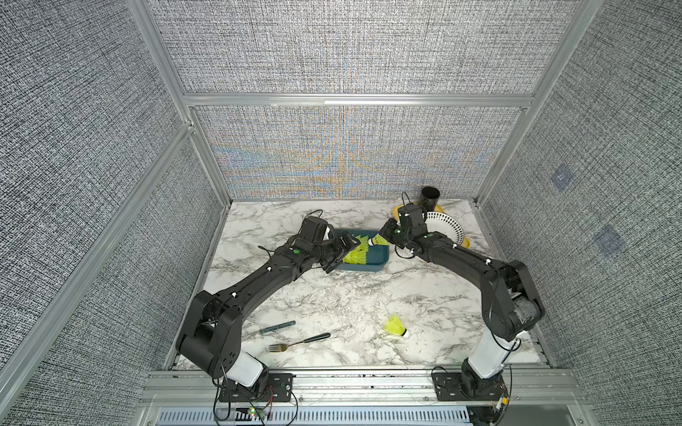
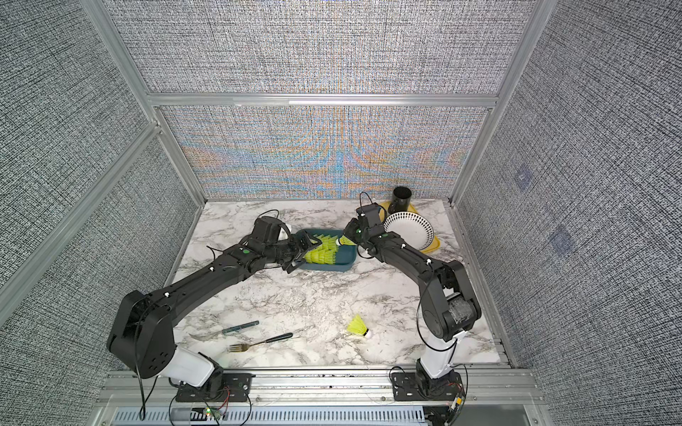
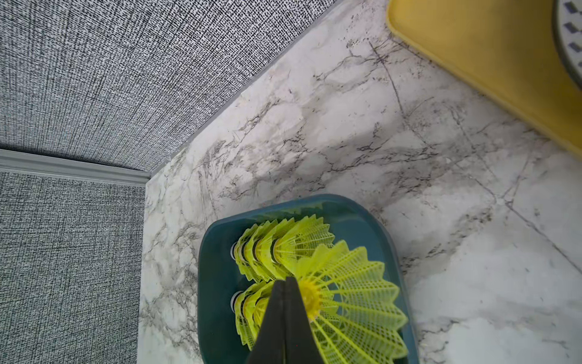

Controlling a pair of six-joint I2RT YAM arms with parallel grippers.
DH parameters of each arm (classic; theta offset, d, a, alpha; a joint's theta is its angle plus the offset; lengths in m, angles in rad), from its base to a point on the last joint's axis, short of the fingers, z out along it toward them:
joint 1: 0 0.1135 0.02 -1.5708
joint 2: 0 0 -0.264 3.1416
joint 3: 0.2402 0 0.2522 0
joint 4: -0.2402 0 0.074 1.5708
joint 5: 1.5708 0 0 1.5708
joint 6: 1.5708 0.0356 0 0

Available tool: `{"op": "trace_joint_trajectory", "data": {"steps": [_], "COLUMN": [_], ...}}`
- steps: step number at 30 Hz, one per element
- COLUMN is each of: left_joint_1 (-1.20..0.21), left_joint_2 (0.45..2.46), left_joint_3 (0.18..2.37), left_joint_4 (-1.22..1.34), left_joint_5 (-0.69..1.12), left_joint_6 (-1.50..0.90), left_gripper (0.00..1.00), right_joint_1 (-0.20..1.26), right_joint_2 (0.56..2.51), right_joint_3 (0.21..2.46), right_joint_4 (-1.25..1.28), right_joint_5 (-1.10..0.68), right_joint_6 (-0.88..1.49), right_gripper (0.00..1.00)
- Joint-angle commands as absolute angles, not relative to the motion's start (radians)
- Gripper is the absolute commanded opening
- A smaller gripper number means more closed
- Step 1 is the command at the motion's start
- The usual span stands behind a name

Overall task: Put the shuttlecocks into the storage box
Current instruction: Place the shuttlecock in the storage box.

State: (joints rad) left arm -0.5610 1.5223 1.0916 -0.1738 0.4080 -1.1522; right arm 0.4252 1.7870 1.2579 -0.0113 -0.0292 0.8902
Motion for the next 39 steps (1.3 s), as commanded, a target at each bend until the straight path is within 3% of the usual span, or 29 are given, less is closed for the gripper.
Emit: {"op": "trace_joint_trajectory", "data": {"steps": [1, 19, 30, 39], "left_joint_1": [-0.561, -0.56, -0.56, -0.56], "left_joint_2": [1.512, 1.464, 1.461, 1.468], "left_joint_3": [1.086, 1.055, 1.051, 1.063], "left_joint_4": [-0.153, -0.156, -0.16, -0.162], "left_joint_5": [0.399, 0.387, 0.394, 0.398], "left_joint_6": [-1.15, -1.151, -1.141, -1.133], "left_gripper": [1.0, 1.0, 1.0, 1.0], "right_joint_1": [0.428, 0.513, 0.525, 0.532], "right_joint_2": [1.802, 1.892, 1.838, 1.916], "right_joint_3": [1.276, 1.469, 1.436, 1.511], "right_joint_4": [-0.014, -0.211, -0.207, -0.291], "right_joint_5": [0.015, 0.203, 0.216, 0.248], "right_joint_6": [0.89, 0.859, 0.856, 0.856], "right_gripper": [0.0, 0.0, 0.0, 0.0]}}
